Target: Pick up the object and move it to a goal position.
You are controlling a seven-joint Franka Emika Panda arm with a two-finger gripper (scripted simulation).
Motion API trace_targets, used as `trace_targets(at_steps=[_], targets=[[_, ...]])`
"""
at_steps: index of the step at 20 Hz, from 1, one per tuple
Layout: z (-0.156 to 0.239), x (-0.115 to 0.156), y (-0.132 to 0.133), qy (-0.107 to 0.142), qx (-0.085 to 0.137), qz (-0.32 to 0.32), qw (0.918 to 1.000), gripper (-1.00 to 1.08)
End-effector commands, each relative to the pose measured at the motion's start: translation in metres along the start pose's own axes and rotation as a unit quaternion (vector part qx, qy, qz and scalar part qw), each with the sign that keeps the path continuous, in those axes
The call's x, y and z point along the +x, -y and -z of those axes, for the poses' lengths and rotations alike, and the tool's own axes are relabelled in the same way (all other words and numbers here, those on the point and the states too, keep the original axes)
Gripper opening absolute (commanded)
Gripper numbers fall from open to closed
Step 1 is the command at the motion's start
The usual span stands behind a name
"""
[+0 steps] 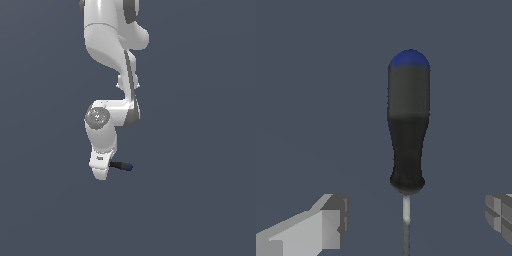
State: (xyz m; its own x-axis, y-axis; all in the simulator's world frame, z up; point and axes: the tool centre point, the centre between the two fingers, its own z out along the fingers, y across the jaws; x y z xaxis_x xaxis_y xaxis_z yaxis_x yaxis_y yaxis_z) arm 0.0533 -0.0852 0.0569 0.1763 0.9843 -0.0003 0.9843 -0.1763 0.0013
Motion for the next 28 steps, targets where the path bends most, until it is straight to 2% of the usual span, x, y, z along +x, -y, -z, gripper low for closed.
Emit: trace_targets(at_steps=[1,6,11,12,23,28], targets=[[-0.011,0.000,0.001,0.000,0.001,0.001,1.0000,1.00],[-0.036,0.000,0.002,0.000,0.001,0.002,1.0000,1.00],[-0.042,0.000,0.000,0.000,0.001,0.002,1.0000,1.00],[-0.042,0.000,0.000,0.000,0.001,0.002,1.0000,-1.00],[-0.041,0.000,0.000,0.000,0.001,0.002,1.0000,-1.00],[-0.028,-0.004,-0.003,0.000,0.001,0.002,1.0000,-1.00]])
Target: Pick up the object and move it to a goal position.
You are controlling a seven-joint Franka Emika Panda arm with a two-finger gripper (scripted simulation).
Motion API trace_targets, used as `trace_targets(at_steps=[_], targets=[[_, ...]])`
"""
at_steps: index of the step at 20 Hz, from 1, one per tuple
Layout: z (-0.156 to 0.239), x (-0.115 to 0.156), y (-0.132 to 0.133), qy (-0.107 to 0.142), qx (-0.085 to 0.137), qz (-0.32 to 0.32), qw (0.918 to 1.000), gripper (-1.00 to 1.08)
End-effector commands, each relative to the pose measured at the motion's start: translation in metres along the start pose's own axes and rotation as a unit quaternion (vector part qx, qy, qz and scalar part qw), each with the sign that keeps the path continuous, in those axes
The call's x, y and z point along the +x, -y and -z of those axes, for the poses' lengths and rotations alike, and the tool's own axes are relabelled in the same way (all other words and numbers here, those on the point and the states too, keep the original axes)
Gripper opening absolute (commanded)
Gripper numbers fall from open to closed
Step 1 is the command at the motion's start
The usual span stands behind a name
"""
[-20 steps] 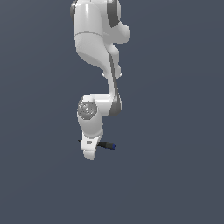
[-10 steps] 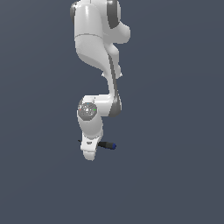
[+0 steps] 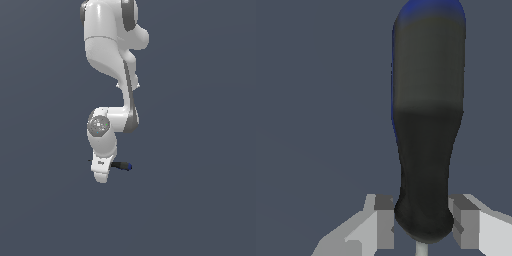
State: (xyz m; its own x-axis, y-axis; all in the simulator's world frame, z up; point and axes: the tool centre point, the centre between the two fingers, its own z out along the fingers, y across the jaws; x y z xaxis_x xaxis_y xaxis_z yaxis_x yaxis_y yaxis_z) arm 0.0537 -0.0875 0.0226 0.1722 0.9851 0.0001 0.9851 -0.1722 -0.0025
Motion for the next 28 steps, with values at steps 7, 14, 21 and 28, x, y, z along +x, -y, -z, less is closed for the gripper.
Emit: trace_targets(at_steps=[7,14,21,28], targets=[[0.052,-0.014,-0.013,0.000,-0.001,0.000,1.0000,-1.00],[0.120,-0.033,-0.030,-0.001,-0.001,0.000,1.0000,-1.00],[0.179,-0.050,-0.047,-0.001,-0.001,0.000,1.0000,-1.00],[0.208,-0.058,-0.056,0.000,-0.001,0.000,1.0000,-1.00]])
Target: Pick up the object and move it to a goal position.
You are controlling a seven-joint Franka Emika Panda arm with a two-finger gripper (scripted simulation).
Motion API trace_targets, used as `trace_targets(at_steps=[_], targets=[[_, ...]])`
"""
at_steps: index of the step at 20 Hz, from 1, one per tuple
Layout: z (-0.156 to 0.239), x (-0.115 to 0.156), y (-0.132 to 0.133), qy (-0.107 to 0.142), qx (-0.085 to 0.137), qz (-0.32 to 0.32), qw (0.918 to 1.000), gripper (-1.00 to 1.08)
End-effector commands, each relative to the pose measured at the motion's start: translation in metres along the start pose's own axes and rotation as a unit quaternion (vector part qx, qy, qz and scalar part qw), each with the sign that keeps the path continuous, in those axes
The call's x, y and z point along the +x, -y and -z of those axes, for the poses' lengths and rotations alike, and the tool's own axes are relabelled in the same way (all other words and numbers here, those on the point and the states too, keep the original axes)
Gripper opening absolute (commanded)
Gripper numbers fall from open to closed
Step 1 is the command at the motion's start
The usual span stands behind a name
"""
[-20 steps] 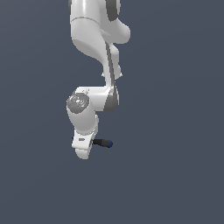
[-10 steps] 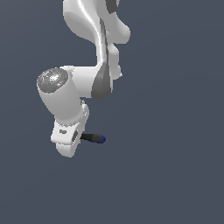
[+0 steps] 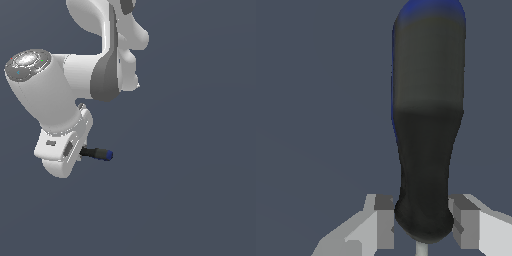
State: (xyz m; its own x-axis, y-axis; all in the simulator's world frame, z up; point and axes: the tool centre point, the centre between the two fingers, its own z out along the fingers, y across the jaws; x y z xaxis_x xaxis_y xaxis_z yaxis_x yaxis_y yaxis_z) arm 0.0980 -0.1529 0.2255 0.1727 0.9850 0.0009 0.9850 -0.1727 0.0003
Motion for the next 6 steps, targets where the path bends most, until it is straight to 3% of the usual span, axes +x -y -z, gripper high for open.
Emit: trace_targets(at_steps=[1,6], targets=[[0.0072,-0.0019,-0.0024,0.000,0.000,0.000,1.0000,-1.00],[0.0116,-0.0032,-0.0041,0.000,0.000,0.000,1.0000,-1.00]])
